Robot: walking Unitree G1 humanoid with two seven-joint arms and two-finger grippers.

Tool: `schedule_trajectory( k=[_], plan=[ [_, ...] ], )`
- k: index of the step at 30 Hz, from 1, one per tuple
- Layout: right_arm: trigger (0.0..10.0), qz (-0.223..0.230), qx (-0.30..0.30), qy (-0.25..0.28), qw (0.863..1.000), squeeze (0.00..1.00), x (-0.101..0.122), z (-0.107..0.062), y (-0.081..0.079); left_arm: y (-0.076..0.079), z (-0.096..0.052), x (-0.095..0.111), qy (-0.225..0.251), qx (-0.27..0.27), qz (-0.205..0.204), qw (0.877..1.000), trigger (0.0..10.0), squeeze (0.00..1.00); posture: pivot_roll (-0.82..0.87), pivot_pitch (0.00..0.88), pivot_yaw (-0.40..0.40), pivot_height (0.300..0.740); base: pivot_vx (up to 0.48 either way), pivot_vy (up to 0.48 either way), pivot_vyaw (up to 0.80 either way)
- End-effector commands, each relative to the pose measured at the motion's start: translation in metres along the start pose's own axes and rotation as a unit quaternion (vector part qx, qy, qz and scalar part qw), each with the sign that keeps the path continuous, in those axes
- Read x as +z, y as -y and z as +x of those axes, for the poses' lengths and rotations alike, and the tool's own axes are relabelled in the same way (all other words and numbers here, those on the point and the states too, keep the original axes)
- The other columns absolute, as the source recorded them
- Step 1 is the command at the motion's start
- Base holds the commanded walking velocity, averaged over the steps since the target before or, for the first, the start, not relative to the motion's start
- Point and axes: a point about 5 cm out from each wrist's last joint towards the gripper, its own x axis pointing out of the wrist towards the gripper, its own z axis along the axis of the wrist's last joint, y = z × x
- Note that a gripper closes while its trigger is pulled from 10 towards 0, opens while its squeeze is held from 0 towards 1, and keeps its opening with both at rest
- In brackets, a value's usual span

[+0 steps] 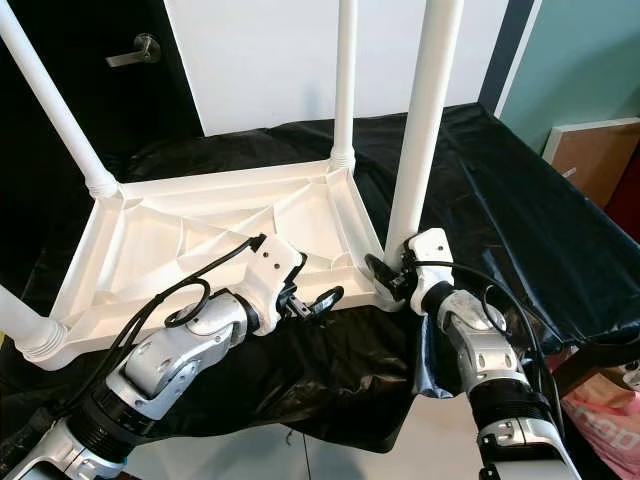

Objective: Building children table

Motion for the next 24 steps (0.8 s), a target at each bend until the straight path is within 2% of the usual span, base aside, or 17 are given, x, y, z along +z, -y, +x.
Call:
schedule_trajectory(
  k=[1, 3, 9, 14, 19, 21, 23, 24],
  plan=[
    [10.0, 0.004, -0.028, -0.025, 0.999, 0.0, -0.009, -0.003, 0.002, 0.008, -0.001, -0.008, -0.019, -0.082, 0.003, 0.996, 10.0, 0.0, -0.14, 0.019, 0.029, 0.74, 0.0, 0.0, 0.0],
    [10.0, 0.003, -0.05, -0.032, 0.998, 0.0, -0.013, -0.002, -0.003, 0.008, -0.001, -0.008, -0.019, -0.08, 0.002, 0.997, 10.0, 0.0, -0.14, 0.02, 0.027, 0.74, 0.0, 0.0, 0.0],
    [10.0, 0.012, -0.063, -0.03, 0.997, 0.0, -0.015, -0.001, -0.008, 0.009, -0.002, -0.009, -0.02, -0.08, 0.0, 0.997, 10.0, 0.0, -0.14, 0.025, 0.024, 0.74, 0.0, 0.0, 0.0],
    [10.0, 0.032, -0.104, -0.029, 0.994, 0.0, -0.016, -0.001, -0.02, 0.009, -0.001, -0.01, -0.021, -0.077, -0.001, 0.997, 10.0, 0.0, -0.14, 0.028, 0.017, 0.74, 0.0, 0.0, 0.0],
    [10.0, 0.04, -0.115, -0.031, 0.992, 0.0, -0.017, -0.001, -0.023, 0.009, -0.001, -0.01, -0.021, -0.077, -0.002, 0.997, 10.0, 0.0, -0.14, 0.029, 0.016, 0.74, 0.0, 0.0, 0.0],
    [10.0, 0.061, -0.169, -0.036, 0.983, 0.0, -0.02, -0.001, -0.031, 0.009, -0.001, -0.01, -0.021, -0.076, -0.004, 0.997, 10.0, 0.0, -0.14, 0.027, 0.017, 0.74, 0.0, 0.0, 0.0],
    [10.0, 0.061, -0.169, -0.036, 0.983, 0.0, -0.02, -0.001, -0.031, 0.009, -0.001, -0.01, -0.021, -0.076, -0.004, 0.997, 10.0, 0.0, -0.14, 0.027, 0.017, 0.74, 0.0, 0.0, 0.0],
    [10.0, 0.069, -0.196, -0.037, 0.977, 0.0, -0.021, -0.002, -0.034, 0.009, -0.001, -0.011, -0.021, -0.077, -0.004, 0.997, 10.0, 0.0, -0.14, 0.024, 0.014, 0.74, 0.0, 0.0, 0.0]
  ],
)
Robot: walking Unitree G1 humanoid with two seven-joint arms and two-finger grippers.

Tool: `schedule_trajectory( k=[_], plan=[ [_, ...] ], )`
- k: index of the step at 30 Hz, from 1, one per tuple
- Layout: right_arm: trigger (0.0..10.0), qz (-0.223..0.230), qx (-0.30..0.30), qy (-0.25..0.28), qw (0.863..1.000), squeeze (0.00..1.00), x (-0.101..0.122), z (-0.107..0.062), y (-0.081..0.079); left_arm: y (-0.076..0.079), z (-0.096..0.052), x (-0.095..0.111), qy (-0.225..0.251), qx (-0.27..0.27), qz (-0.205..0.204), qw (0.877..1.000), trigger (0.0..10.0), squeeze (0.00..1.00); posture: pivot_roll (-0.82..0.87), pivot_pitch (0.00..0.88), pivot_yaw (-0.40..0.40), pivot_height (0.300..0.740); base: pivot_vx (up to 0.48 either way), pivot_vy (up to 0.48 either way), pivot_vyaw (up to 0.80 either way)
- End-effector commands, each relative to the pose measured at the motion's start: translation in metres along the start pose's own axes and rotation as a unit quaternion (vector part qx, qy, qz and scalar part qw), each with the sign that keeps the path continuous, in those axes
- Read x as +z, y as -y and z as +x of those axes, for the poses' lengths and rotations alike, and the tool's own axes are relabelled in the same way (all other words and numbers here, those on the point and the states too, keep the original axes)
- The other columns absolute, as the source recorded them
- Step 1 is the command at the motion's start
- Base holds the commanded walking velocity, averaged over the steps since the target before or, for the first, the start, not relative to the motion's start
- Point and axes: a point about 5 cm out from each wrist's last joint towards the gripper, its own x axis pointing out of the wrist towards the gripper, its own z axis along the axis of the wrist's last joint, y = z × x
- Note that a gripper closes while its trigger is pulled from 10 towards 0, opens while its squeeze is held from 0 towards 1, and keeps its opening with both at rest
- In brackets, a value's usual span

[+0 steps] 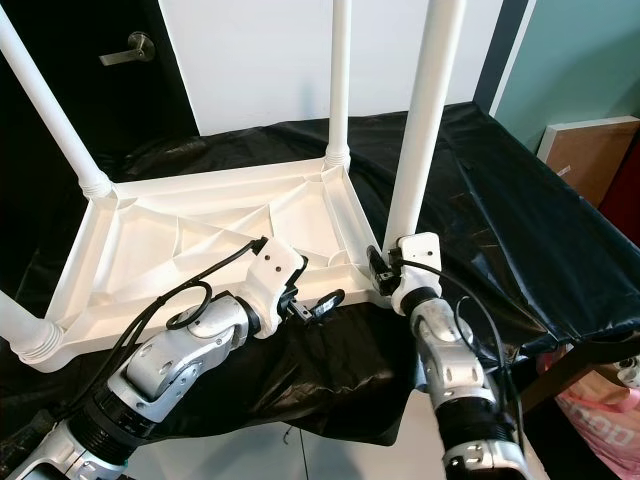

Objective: Building children table

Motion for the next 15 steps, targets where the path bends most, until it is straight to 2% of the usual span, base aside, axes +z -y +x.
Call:
schedule_trajectory(
  k=[1, 2, 3, 7, 15],
  plan=[
    [10.0, 0.015, -0.035, -0.046, 0.998, 0.0, -0.019, -0.007, -0.002, 0.008, -0.001, -0.009, -0.019, -0.075, -0.001, 0.997, 10.0, 0.0, -0.14, 0.024, 0.014, 0.74, 0.0, 0.0, 0.0],
    [10.0, 0.015, -0.035, -0.046, 0.998, 0.0, -0.019, -0.007, -0.002, 0.008, -0.001, -0.009, -0.019, -0.075, -0.001, 0.997, 10.0, 0.0, -0.14, 0.024, 0.014, 0.74, 0.0, 0.0, 0.0],
    [10.0, 0.024, -0.076, -0.041, 0.996, 0.0, -0.019, -0.008, -0.003, 0.008, -0.001, -0.009, -0.019, -0.075, 0.0, 0.997, 10.0, 0.0, -0.14, 0.021, 0.01, 0.74, 0.0, 0.0, 0.0],
    [10.0, 0.046, -0.121, -0.033, 0.991, 0.0, -0.016, -0.01, -0.011, 0.008, -0.001, -0.008, -0.018, -0.075, 0.001, 0.997, 10.0, 0.0, -0.14, 0.015, 0.01, 0.74, 0.0, 0.0, 0.0],
    [10.0, 0.053, -0.119, -0.03, 0.991, 0.0, -0.015, -0.011, -0.019, 0.009, 0.0, -0.007, -0.016, -0.078, 0.001, 0.997, 10.0, 0.0, -0.14, 0.007, 0.01, 0.74, 0.0, 0.0, 0.0]
  ],
)
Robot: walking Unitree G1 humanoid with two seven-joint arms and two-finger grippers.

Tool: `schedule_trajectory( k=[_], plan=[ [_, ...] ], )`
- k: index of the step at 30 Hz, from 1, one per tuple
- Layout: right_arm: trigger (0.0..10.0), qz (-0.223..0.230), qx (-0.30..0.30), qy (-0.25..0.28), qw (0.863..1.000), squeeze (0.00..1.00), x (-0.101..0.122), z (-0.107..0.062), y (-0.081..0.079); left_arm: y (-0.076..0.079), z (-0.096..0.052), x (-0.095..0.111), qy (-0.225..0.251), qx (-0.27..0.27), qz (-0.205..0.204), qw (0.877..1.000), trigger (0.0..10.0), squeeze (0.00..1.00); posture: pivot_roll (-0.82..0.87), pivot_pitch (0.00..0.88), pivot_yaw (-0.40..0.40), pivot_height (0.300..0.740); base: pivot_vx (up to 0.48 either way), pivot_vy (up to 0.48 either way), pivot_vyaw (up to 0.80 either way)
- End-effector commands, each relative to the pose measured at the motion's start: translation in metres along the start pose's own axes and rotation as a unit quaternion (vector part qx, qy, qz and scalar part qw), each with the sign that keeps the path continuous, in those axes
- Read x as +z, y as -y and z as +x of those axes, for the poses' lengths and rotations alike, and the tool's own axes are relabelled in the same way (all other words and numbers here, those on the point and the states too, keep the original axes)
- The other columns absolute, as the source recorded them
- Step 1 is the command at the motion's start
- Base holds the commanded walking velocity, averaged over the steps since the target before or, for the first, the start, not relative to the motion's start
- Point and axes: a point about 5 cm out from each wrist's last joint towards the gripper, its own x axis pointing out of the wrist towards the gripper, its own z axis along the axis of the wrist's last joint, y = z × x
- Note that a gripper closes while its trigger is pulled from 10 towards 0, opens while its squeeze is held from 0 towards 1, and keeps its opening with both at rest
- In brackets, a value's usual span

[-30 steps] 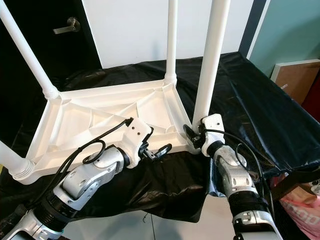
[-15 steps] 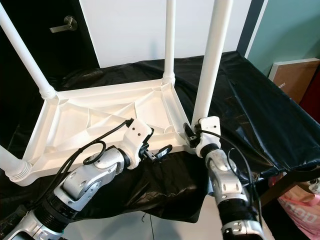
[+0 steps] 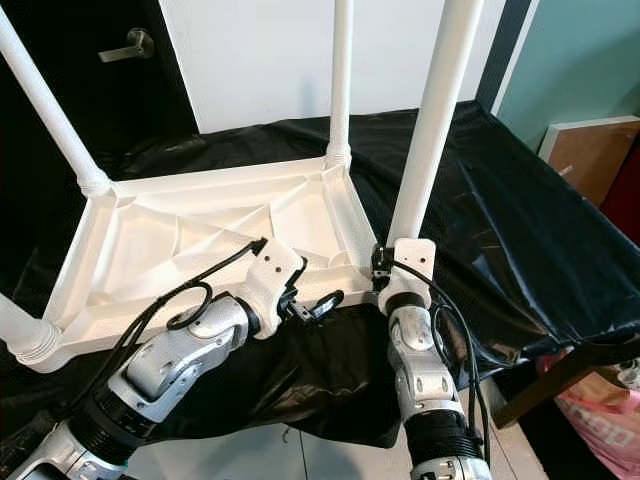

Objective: Building children table

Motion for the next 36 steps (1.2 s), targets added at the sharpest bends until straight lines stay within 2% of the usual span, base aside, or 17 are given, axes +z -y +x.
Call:
schedule_trajectory(
  k=[1, 12, 13, 14, 18, 22, 25, 27, 28, 29, 30, 31, 32, 36],
  plan=[
    [10.0, 0.01, -0.01, -0.047, 0.999, 0.0, -0.018, -0.007, -0.001, 0.009, -0.001, -0.006, -0.014, -0.079, 0.004, 0.997, 10.0, 0.0, -0.13, 0.002, 0.011, 0.74, 0.0, 0.0, 0.0],
    [10.0, 0.003, -0.01, -0.035, 0.999, 0.0, -0.013, -0.007, -0.002, 0.01, -0.002, -0.006, -0.014, -0.084, 0.006, 0.996, 10.0, 0.0, -0.13, 0.0, 0.014, 0.74, 0.0, 0.0, 0.0],
    [10.0, 0.001, -0.008, -0.033, 0.999, 0.73, -0.012, -0.007, -0.002, 0.01, -0.002, -0.006, -0.014, -0.084, 0.006, 0.996, 10.0, 0.0, -0.13, 0.0, 0.014, 0.74, 0.0, 0.0, 0.0],
    [10.0, 0.0, -0.007, -0.031, 0.999, 1.0, -0.011, -0.007, -0.002, 0.01, -0.002, -0.005, -0.013, -0.083, 0.006, 0.996, 10.0, 0.0, -0.13, 0.0, 0.013, 0.74, 0.0, 0.0, 0.0],
    [10.0, -0.003, 0.002, -0.024, 1.0, 1.0, -0.009, -0.007, -0.002, 0.007, -0.002, -0.004, -0.013, -0.079, 0.006, 0.997, 10.0, 0.0, -0.13, 0.0, 0.012, 0.74, 0.0, 0.0, 0.0],
    [10.0, -0.013, 0.045, -0.01, 0.999, 1.0, -0.004, -0.009, 0.001, 0.006, -0.003, -0.004, -0.013, -0.074, 0.007, 0.997, 10.0, 0.0, -0.13, 0.001, 0.007, 0.74, 0.0, 0.0, 0.0],
    [10.0, -0.018, 0.088, 0.003, 0.996, 1.0, 0.001, -0.009, 0.01, 0.006, -0.003, -0.004, -0.012, -0.073, 0.006, 0.997, 10.0, 0.0, -0.13, 0.006, 0.004, 0.74, 0.0, 0.0, 0.0],
    [10.0, -0.018, 0.088, 0.003, 0.996, 1.0, 0.001, -0.009, 0.01, 0.006, -0.003, -0.004, -0.012, -0.073, 0.006, 0.997, 10.0, 0.0, -0.13, 0.006, 0.004, 0.74, 0.0, 0.0, 0.0],
    [10.0, -0.019, 0.116, 0.008, 0.993, 1.0, 0.003, -0.008, 0.013, 0.005, -0.003, -0.004, -0.012, -0.07, 0.006, 0.997, 10.0, 0.0, -0.13, 0.009, 0.003, 0.74, 0.0, 0.0, 0.0],
    [10.0, -0.019, 0.116, 0.008, 0.993, 1.0, 0.003, -0.008, 0.013, 0.005, -0.003, -0.004, -0.012, -0.07, 0.006, 0.997, 10.0, 0.0, -0.13, 0.009, 0.003, 0.74, 0.0, 0.0, 0.0],
    [10.0, -0.018, 0.141, 0.01, 0.99, 0.93, 0.006, -0.005, 0.017, 0.004, -0.002, -0.004, -0.012, -0.067, 0.005, 0.998, 10.0, 0.0, -0.14, 0.013, 0.01, 0.74, 0.0, 0.0, 0.0],
    [10.0, -0.024, 0.168, 0.012, 0.985, 0.0, 0.01, -0.001, 0.022, 0.003, -0.002, -0.004, -0.012, -0.065, 0.005, 0.998, 10.0, 0.0, -0.14, 0.014, 0.012, 0.74, 0.0, 0.0, 0.0],
    [10.0, -0.03, 0.188, 0.011, 0.982, 0.0, 0.012, 0.003, 0.026, 0.003, -0.001, -0.004, -0.012, -0.065, 0.005, 0.998, 10.0, 0.0, -0.14, 0.013, 0.012, 0.74, 0.0, 0.0, 0.0],
    [10.0, -0.039, 0.204, 0.011, 0.978, 0.0, 0.015, 0.007, 0.029, 0.003, -0.001, -0.003, -0.011, -0.066, 0.005, 0.998, 10.0, 0.0, -0.15, 0.012, 0.013, 0.74, 0.0, 0.0, 0.0]
  ],
)
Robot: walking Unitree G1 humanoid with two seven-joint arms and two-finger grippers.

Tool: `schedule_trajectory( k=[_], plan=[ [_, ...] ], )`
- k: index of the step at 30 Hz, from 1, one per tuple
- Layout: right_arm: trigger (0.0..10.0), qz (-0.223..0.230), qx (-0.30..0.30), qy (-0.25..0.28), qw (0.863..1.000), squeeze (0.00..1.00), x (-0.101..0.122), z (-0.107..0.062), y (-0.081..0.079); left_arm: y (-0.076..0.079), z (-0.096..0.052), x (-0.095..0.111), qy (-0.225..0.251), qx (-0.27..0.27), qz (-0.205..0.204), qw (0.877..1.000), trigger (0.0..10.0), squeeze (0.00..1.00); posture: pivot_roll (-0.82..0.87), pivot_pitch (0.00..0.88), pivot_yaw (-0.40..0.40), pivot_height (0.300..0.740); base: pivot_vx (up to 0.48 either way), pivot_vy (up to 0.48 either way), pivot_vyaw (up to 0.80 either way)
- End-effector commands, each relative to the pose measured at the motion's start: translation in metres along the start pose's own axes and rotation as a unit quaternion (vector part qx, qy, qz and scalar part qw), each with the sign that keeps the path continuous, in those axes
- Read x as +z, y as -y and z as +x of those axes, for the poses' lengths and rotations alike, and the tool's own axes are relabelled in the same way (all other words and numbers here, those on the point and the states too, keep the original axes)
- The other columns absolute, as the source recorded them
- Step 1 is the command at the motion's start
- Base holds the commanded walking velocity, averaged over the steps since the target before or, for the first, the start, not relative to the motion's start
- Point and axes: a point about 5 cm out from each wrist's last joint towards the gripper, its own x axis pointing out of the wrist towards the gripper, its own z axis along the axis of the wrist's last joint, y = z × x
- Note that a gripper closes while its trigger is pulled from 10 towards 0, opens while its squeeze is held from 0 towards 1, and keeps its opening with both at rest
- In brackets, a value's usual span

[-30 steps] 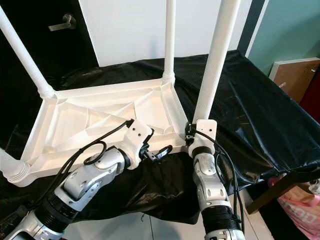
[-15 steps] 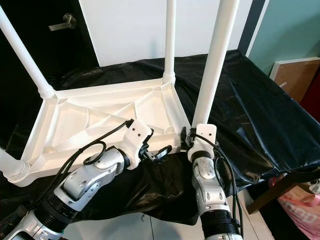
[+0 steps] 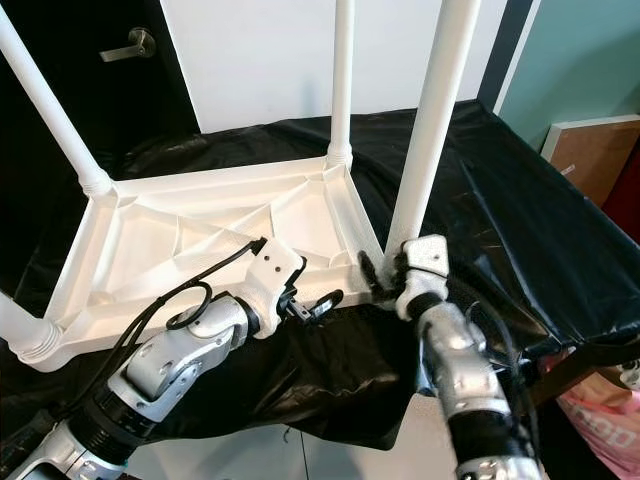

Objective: Building children table

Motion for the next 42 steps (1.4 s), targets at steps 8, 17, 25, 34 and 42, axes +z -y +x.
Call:
schedule_trajectory(
  k=[8, 17, 25, 34, 42],
  plan=[
    [10.0, -0.01, 0.116, -0.042, 0.992, 0.0, -0.009, 0.002, 0.002, 0.003, 0.002, 0.0, -0.005, -0.07, 0.006, 0.998, 10.0, 0.0, -0.15, 0.002, 0.012, 0.74, 0.0, 0.0, 0.0],
    [0.0, -0.024, 0.159, -0.076, 0.984, 0.0, -0.024, 0.003, 0.003, 0.0, 0.005, 0.002, 0.0, -0.069, 0.014, 0.998, 10.0, 0.0, -0.14, 0.0, 0.008, 0.74, 0.0, 0.0, 0.0],
    [0.0, -0.018, 0.161, -0.085, 0.983, 0.0, -0.031, 0.001, 0.004, -0.005, 0.007, 0.002, 0.003, -0.065, 0.015, 0.998, 10.0, 0.0, -0.14, 0.0, 0.005, 0.74, 0.0, 0.0, 0.0],
    [10.0, 0.005, 0.13, -0.092, 0.987, 0.0, -0.041, 0.0, 0.0, -0.001, 0.003, -0.013, -0.017, -0.08, 0.012, 0.997, 10.0, 0.0, -0.16, 0.0, 0.015, 0.74, 0.0, 0.0, 0.0],
    [10.0, -0.001, 0.056, -0.102, 0.993, 0.0, -0.047, 0.002, 0.003, 0.004, 0.001, -0.017, -0.025, -0.097, 0.006, 0.995, 10.0, 0.0, -0.15, 0.0, 0.01, 0.74, 0.0, 0.0, 0.0]
  ],
)
